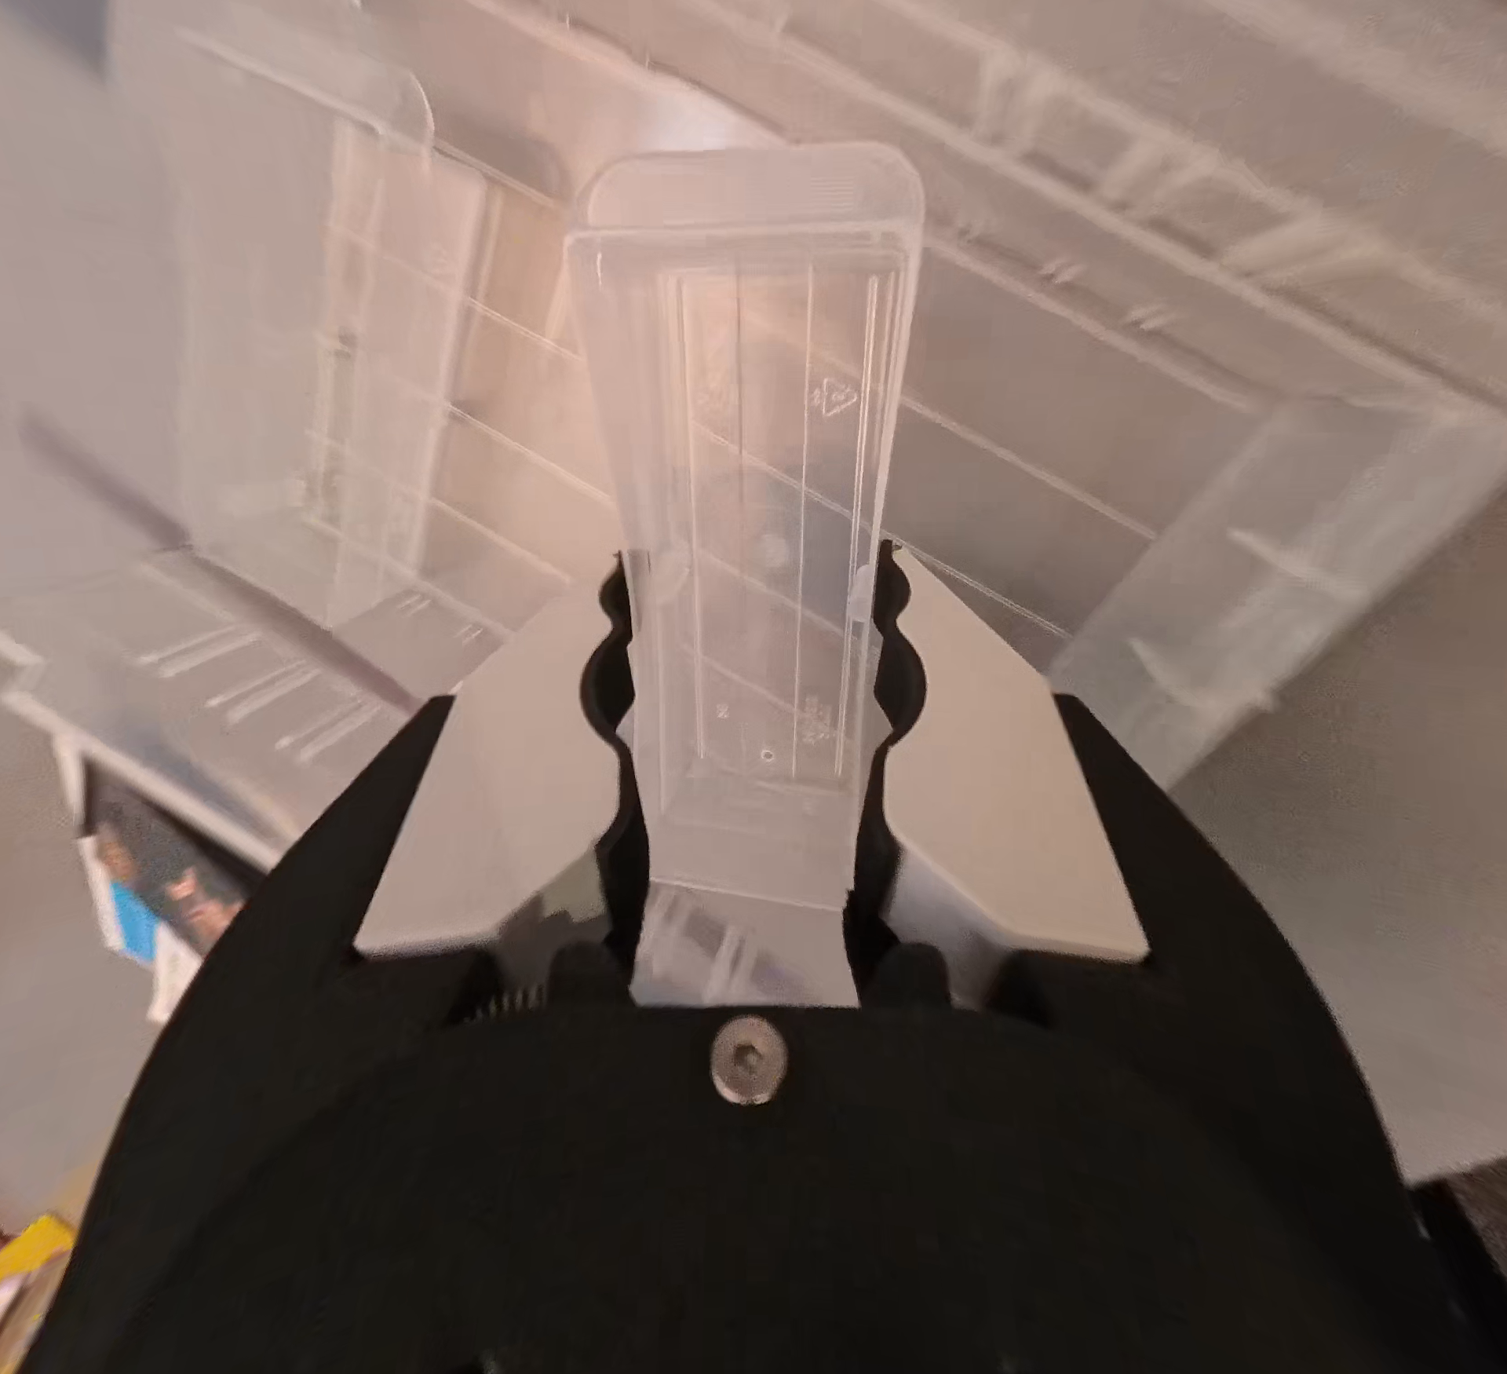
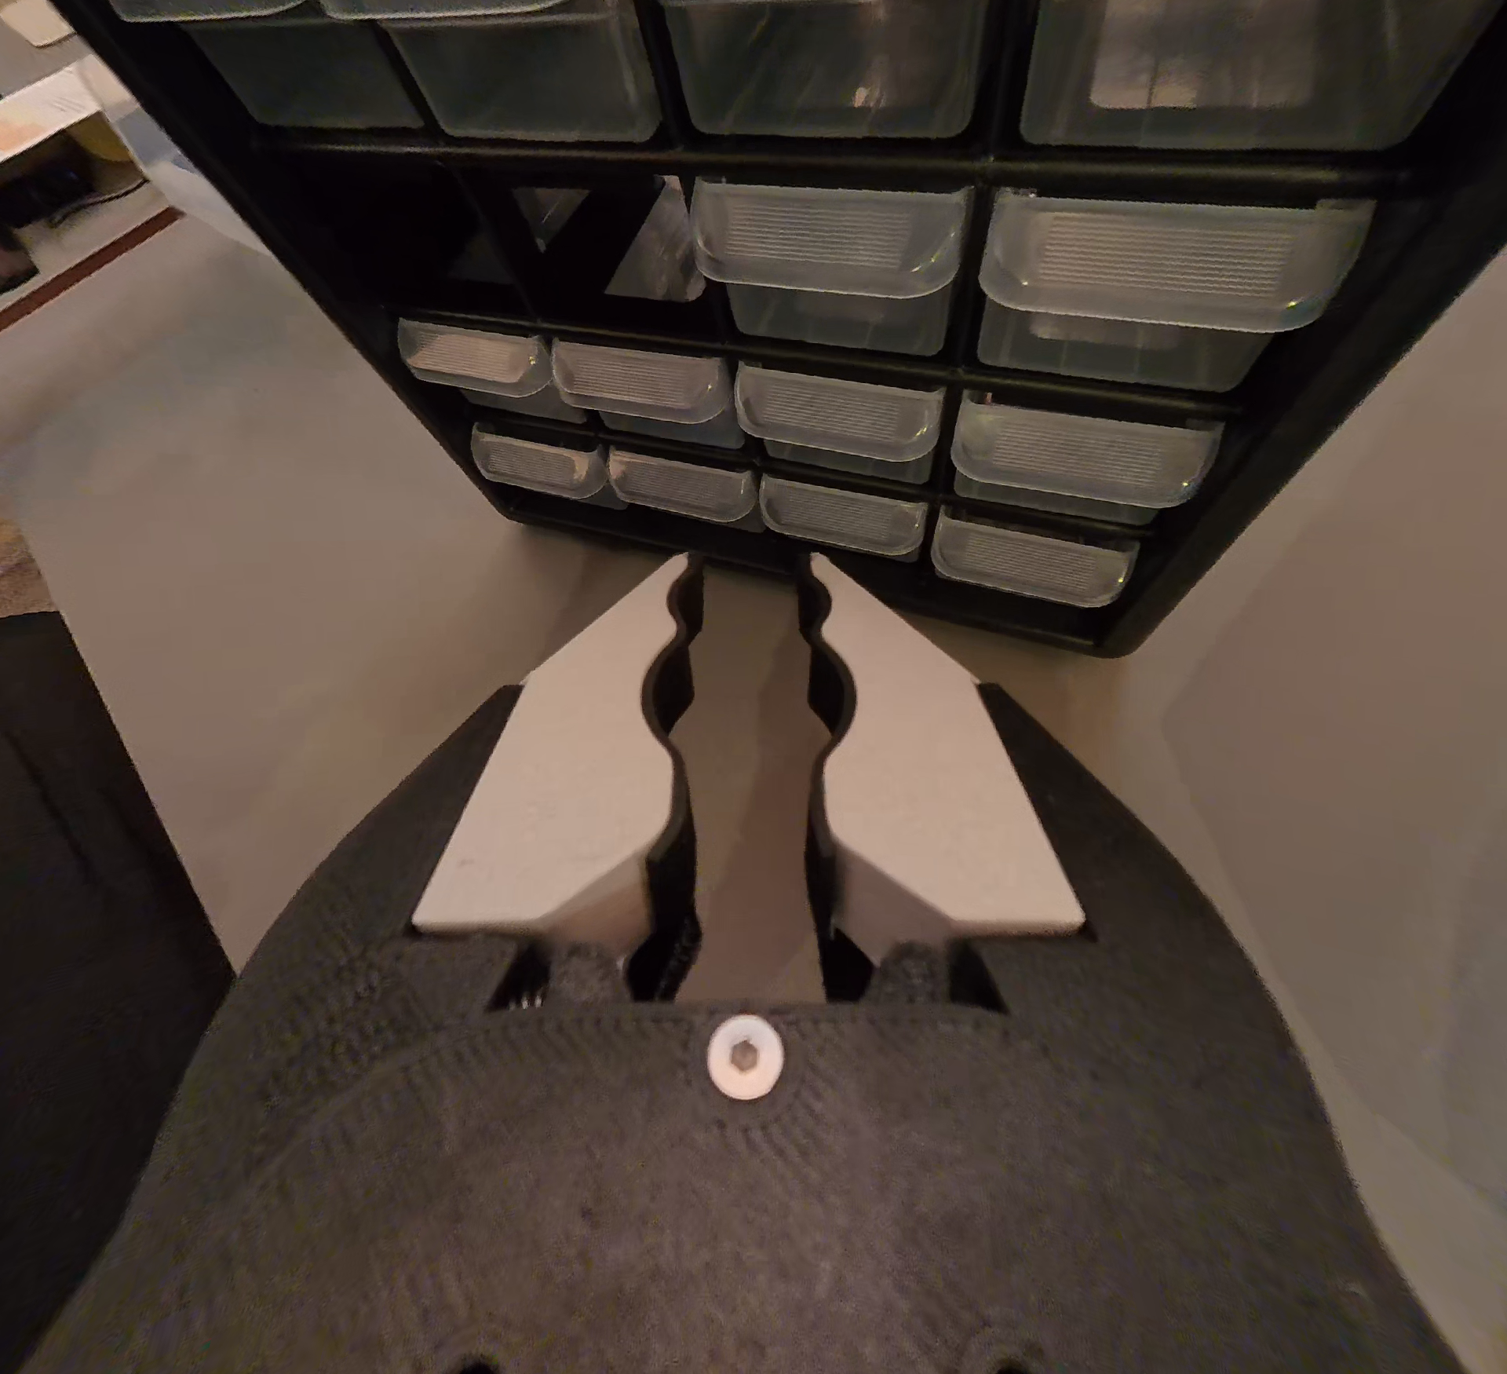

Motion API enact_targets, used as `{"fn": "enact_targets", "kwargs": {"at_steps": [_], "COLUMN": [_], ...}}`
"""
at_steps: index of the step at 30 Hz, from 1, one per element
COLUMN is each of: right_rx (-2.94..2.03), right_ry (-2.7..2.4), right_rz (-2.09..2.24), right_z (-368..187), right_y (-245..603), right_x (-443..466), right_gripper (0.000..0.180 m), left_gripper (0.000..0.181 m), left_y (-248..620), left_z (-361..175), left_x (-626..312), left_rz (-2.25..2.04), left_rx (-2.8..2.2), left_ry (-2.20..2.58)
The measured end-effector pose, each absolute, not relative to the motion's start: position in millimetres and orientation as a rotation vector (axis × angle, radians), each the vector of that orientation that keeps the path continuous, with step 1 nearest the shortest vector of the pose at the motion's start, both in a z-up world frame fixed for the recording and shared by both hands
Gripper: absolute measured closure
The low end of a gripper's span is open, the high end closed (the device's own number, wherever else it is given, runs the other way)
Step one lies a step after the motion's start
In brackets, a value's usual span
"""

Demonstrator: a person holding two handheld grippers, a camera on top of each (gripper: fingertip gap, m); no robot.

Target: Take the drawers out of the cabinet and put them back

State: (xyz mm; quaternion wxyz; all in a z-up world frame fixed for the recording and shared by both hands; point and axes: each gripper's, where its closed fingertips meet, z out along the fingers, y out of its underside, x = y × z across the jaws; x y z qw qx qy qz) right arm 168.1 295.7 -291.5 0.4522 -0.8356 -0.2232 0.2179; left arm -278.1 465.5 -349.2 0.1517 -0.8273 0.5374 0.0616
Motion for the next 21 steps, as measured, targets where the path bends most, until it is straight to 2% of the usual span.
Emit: {"fn": "enact_targets", "kwargs": {"at_steps": [5, 8, 14, 21], "right_rx": [-2.041, -2.017, -2.001, -2.078], "right_ry": [-0.658, -0.779, -0.914, -0.99], "right_rz": [0.601, 0.613, 0.62, 0.692], "right_z": [-282.5, -279.8, -277.5, -293.4], "right_y": [280.7, 262.0, 227.0, 193.0], "right_x": [157.3, 147.5, 133.6, 116.6], "right_gripper": [0.132, 0.125, 0.11, 0.092], "left_gripper": [0.123, 0.123, 0.122, 0.12], "left_y": [401.1, 341.5, 246.4, 220.3], "left_z": [-266.4, -249.4, -313.3, -376.6], "left_x": [-223.5, -160.7, -43.4, 35.6], "left_rz": [0.097, -0.021, -0.109, -0.162], "left_rx": [-2.17, -2.009, -1.786, -1.735], "left_ry": [1.669, 1.837, 2.213, 2.32]}}
